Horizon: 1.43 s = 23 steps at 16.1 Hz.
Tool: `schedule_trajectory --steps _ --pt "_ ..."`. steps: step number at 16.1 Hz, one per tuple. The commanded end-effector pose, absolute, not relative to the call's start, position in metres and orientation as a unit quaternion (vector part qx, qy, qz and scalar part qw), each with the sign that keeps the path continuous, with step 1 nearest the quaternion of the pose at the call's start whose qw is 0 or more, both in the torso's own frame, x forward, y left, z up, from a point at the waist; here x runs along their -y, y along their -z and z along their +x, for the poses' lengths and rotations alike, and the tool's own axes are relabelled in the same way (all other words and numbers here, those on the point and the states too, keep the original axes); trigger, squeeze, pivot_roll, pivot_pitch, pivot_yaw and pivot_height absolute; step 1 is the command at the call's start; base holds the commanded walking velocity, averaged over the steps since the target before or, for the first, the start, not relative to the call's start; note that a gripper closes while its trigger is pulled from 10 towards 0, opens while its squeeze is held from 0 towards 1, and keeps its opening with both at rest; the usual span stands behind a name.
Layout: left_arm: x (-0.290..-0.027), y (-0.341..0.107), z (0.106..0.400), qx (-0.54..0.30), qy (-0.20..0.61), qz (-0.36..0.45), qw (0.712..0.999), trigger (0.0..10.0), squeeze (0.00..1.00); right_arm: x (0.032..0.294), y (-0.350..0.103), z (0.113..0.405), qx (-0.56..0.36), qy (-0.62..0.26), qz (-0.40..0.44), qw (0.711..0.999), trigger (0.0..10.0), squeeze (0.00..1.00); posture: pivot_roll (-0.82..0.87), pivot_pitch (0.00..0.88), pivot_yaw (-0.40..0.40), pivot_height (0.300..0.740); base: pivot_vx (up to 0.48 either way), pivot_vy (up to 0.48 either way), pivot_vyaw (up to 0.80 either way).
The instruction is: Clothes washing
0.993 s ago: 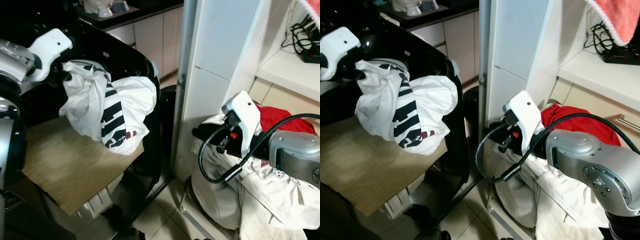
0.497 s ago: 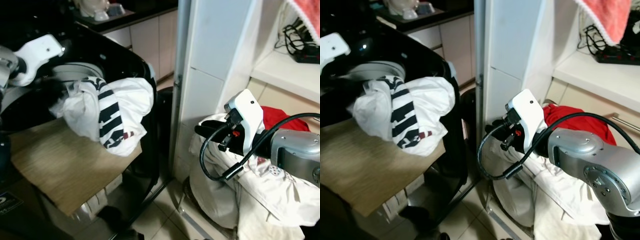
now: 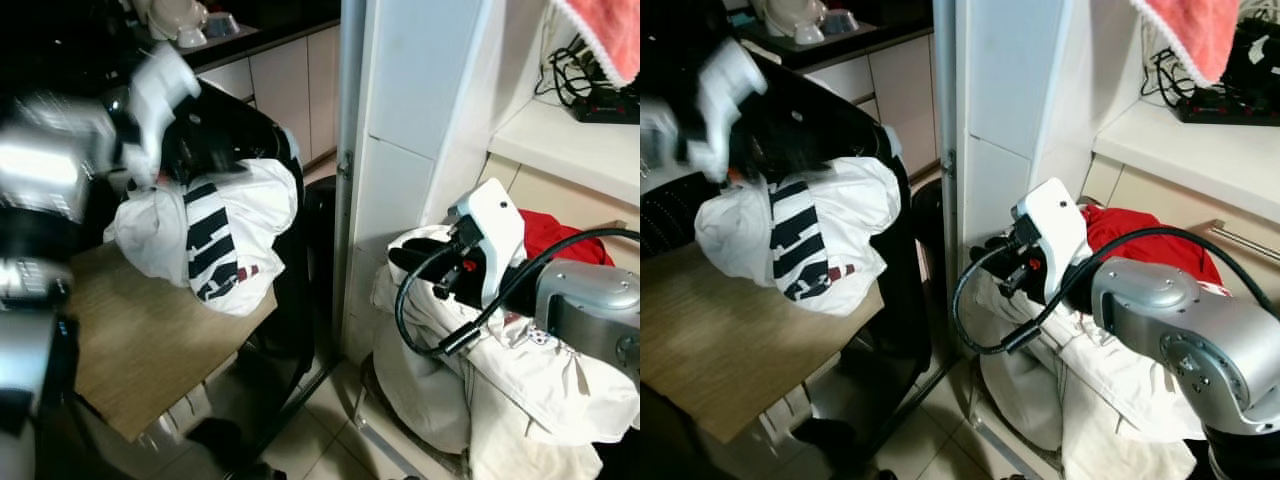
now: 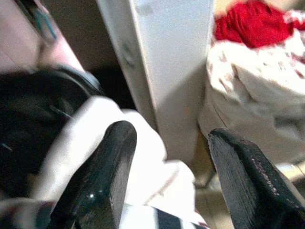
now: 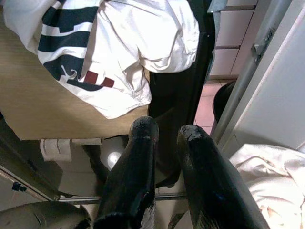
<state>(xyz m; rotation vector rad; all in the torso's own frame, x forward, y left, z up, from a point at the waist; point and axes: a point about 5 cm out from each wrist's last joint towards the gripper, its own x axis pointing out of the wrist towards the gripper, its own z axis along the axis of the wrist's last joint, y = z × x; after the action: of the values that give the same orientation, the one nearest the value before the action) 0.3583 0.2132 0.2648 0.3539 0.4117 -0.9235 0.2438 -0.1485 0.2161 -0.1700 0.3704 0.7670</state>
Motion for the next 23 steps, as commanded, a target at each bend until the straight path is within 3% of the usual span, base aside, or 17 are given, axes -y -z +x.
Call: schedule_trajectory --steps 1,4,5,6,11,15,16,23 --pt "-0.212 -0.27 0.355 -0.191 0.432 0.184 0.862 10.0 1.0 0.149 -0.219 0.244 -0.17 -0.366 -0.083 0.911 10.0 0.0 -0.07 0.0 0.071 0.74 0.0 0.0 0.0" --pt "-0.22 -0.261 0.354 -0.212 0.38 0.233 0.87 10.0 0.96 0.149 -0.219 0.243 -0.173 -0.369 -0.082 0.909 10.0 0.0 -0.07 0.0 0.067 0.74 0.0 0.0 0.0" --pt "-0.224 -0.259 0.355 -0.212 0.347 0.248 0.879 10.0 0.05 0.149 -0.219 0.243 -0.174 -0.37 -0.084 0.909 10.0 0.0 -0.07 0.0 0.067 0.74 0.0 0.0 0.0" --pt "-0.229 -0.258 0.356 -0.217 0.315 0.261 0.886 10.0 0.0 0.149 -0.218 0.243 -0.175 -0.372 -0.083 0.908 10.0 0.0 -0.07 0.0 0.067 0.74 0.0 0.0 0.0" --pt "-0.256 -0.247 0.36 -0.253 0.184 0.304 0.9 10.0 0.0 0.148 -0.218 0.244 -0.176 -0.373 -0.084 0.907 10.0 0.0 -0.07 0.0 0.066 0.74 0.0 0.0 0.0" --pt "-0.268 -0.244 0.363 -0.26 0.138 0.318 0.901 10.0 0.0 0.148 -0.219 0.243 -0.178 -0.377 -0.082 0.905 10.0 0.0 -0.07 0.0 0.065 0.74 0.0 0.0 0.0" --pt "-0.267 -0.242 0.363 -0.261 0.139 0.311 0.903 0.0 0.0 0.148 -0.219 0.243 -0.178 -0.38 -0.082 0.904 10.0 0.0 -0.07 0.0 0.064 0.74 0.0 0.0 0.0" --pt "-0.265 -0.232 0.366 -0.261 0.146 0.273 0.914 0.0 0.0 0.148 -0.22 0.242 -0.178 -0.388 -0.085 0.9 10.0 0.0 -0.07 0.0 0.063 0.74 0.0 0.0 0.0"
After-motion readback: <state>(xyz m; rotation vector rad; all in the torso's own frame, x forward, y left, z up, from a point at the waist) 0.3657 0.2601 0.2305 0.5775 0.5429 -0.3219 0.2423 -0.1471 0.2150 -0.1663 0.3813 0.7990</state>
